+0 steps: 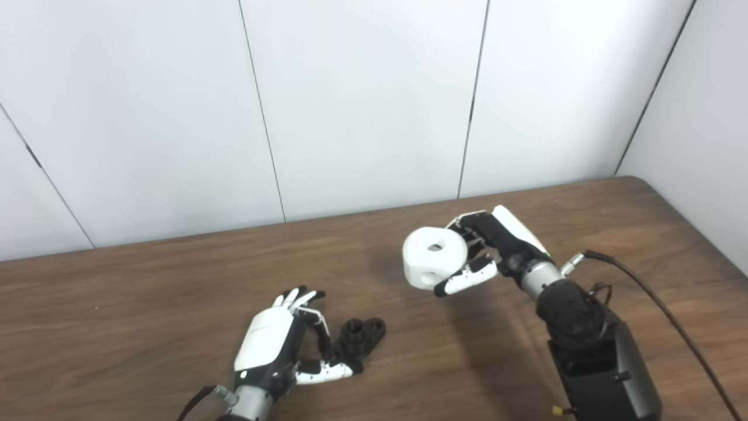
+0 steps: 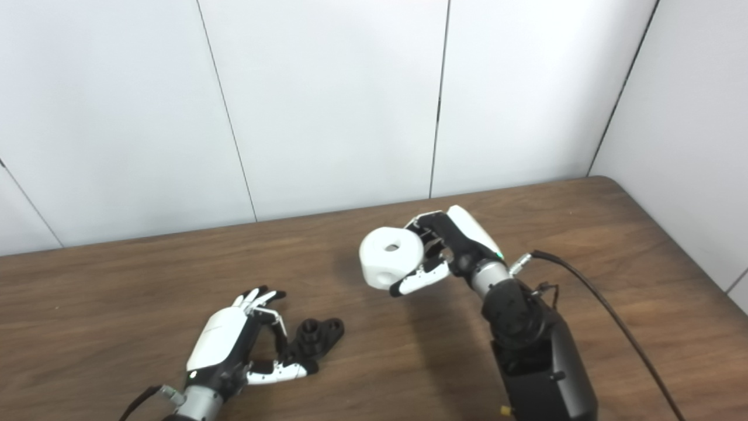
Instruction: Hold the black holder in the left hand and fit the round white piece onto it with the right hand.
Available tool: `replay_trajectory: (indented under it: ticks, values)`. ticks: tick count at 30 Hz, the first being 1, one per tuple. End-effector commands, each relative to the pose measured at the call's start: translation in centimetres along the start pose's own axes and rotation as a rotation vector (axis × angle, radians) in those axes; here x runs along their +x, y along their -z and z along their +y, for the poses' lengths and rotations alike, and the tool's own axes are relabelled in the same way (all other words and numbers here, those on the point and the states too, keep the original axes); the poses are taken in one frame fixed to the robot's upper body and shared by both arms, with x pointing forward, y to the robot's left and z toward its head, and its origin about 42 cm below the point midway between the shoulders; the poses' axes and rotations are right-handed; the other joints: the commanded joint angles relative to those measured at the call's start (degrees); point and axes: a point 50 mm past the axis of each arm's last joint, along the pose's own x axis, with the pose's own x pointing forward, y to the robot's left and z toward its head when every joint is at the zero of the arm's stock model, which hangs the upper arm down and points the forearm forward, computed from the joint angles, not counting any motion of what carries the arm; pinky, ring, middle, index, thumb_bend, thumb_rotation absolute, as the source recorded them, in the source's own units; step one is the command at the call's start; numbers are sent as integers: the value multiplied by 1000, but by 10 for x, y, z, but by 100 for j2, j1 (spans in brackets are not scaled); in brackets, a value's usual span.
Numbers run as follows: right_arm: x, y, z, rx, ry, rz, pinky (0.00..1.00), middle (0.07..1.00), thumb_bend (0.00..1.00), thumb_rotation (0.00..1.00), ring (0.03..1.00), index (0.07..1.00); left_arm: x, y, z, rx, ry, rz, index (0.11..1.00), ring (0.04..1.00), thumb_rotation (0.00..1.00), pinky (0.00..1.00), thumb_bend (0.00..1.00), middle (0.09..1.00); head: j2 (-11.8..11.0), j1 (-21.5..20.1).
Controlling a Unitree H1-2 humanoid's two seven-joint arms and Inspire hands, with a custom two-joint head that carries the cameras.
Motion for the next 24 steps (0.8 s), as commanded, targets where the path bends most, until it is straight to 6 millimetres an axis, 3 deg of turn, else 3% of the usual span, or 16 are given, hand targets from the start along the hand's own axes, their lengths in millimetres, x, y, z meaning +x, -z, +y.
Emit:
replay_trajectory:
  ticks: [1,11,13,16,18,24]
  values:
    - [2,-22,-12,-18,39,-69,411,575,501,138,551,477,3,-6,-17,11,71,1,478,968,48,1000,521,888,18,16]
    - [0,-33,-1,-22,-9,-93,312,490,502,136,437,476,12,-19,-25,3,81,-12,479,969,51,1000,521,889,81,130]
    - [0,-35,1,-13,-23,-99,388,583,502,136,550,476,12,-20,-26,-5,79,-12,479,973,50,1000,521,890,86,139]
    - [-1,-37,5,6,-46,-107,607,742,501,136,748,475,13,-21,-28,-10,79,-13,479,973,49,1000,521,888,87,143]
    - [0,-39,8,4,-59,-113,679,756,501,135,782,475,14,-22,-29,-12,82,-13,479,974,49,1000,521,889,87,147]
    - [0,-45,16,0,-84,-130,677,748,500,137,777,475,15,-19,-30,-12,82,-13,478,974,49,1000,521,889,69,165]
